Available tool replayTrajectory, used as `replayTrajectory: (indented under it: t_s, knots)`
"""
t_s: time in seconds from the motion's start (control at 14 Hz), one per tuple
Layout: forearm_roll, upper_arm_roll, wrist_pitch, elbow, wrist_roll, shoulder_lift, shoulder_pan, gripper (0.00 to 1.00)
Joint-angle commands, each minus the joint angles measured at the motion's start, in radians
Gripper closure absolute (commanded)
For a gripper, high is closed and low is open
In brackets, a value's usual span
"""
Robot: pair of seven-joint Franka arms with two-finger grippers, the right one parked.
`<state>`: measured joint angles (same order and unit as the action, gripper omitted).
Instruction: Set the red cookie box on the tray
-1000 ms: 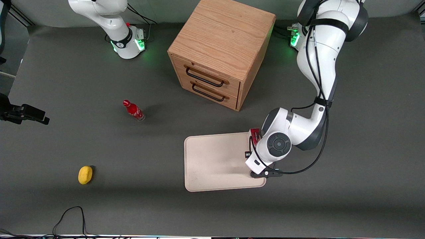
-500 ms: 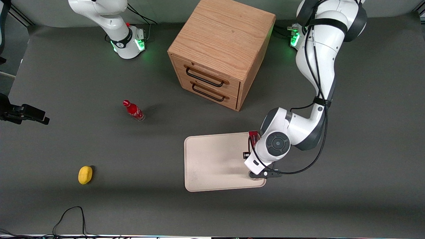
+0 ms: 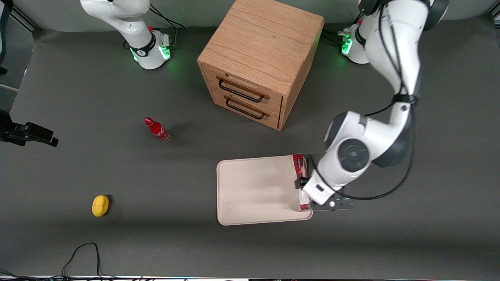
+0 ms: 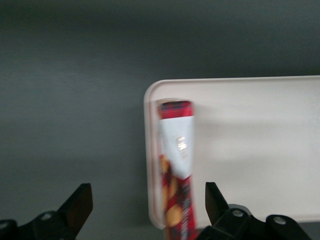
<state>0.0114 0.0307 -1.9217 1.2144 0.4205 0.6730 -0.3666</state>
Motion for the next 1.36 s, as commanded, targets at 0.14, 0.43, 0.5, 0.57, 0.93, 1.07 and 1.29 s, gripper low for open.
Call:
replayTrajectory:
  t_s: [0.14,0.43,0.5,0.57,0.93,1.07,1.29]
  knots:
    - [-0.005,-0.023,0.211,0.218,-0.179,-0.332,0.122,0.00]
    - [-0.019,-0.025,0.219,0.450,-0.330,-0.605,0.248,0.00]
    - [-0.034,-0.023,0.217,0.494,-0.353,-0.660,0.267,0.00]
    - [-0.056,-0.023,0.214,0.537,-0.368,-0.714,0.273,0.00]
    - [-0.077,-0.025,0.202,0.605,-0.405,-0.802,0.310,0.00]
    - [-0.074,-0.023,0.207,0.603,-0.405,-0.800,0.310,0.00]
    - [-0.073,-0.023,0.221,0.602,-0.405,-0.808,0.308,0.00]
